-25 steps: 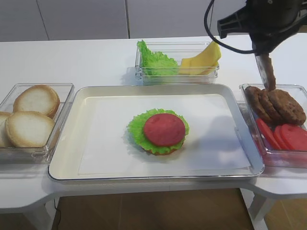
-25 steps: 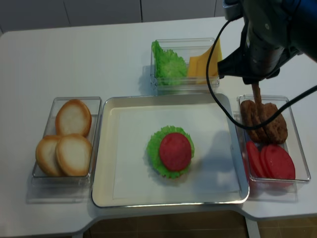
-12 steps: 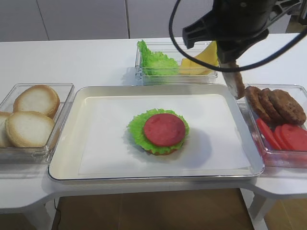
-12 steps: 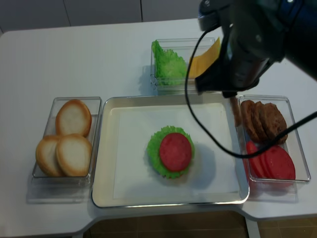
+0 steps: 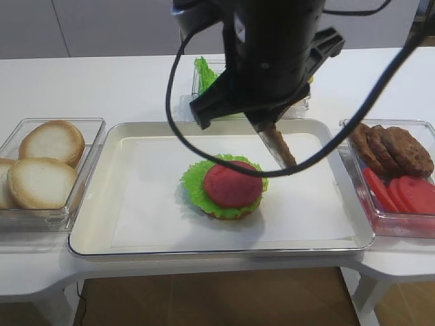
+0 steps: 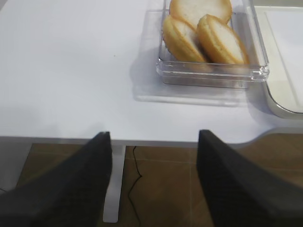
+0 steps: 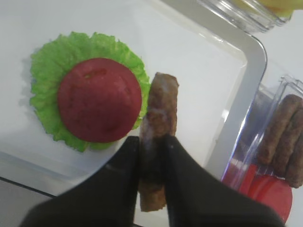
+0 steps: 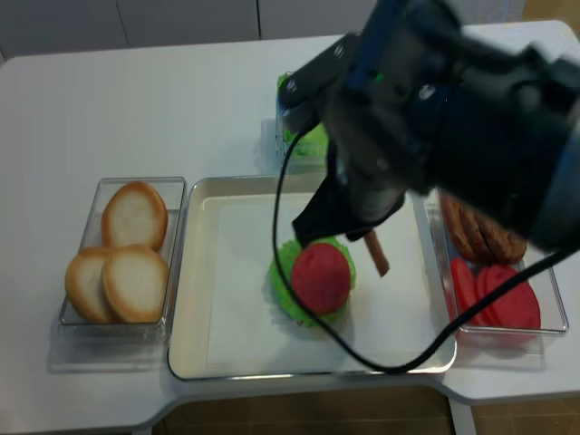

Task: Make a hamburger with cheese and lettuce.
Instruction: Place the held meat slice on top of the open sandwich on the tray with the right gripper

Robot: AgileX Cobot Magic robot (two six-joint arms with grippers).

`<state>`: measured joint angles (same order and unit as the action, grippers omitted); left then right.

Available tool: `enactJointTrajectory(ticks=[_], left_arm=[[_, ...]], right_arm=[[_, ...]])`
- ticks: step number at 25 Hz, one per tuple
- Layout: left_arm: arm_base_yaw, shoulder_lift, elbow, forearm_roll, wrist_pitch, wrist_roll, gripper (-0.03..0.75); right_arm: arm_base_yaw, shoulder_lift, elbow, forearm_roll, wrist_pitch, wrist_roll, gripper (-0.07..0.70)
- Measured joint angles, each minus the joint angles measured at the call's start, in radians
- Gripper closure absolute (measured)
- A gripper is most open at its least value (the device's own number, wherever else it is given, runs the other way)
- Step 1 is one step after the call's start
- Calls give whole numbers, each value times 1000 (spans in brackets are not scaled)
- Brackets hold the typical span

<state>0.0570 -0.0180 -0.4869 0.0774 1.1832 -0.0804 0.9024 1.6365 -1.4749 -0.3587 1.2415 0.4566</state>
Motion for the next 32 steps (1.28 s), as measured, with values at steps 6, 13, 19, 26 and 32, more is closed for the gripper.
enactJointTrajectory(ticks=[6, 13, 19, 26, 32], left_arm=[[0, 0, 0, 0, 0, 0, 288], [0, 0, 0, 0, 0, 0, 288], [0, 0, 0, 0, 0, 0, 288], [0, 0, 0, 0, 0, 0, 288], [0, 0, 0, 0, 0, 0, 288]], right_arm=[[38, 72, -49, -29, -3, -3, 518], [38, 151, -107, -39, -4, -41, 518], [38, 197, -110, -41, -6, -58, 518], [38, 205, -115, -42, -6, -63, 519], [38, 205, -116, -40, -8, -63, 519]])
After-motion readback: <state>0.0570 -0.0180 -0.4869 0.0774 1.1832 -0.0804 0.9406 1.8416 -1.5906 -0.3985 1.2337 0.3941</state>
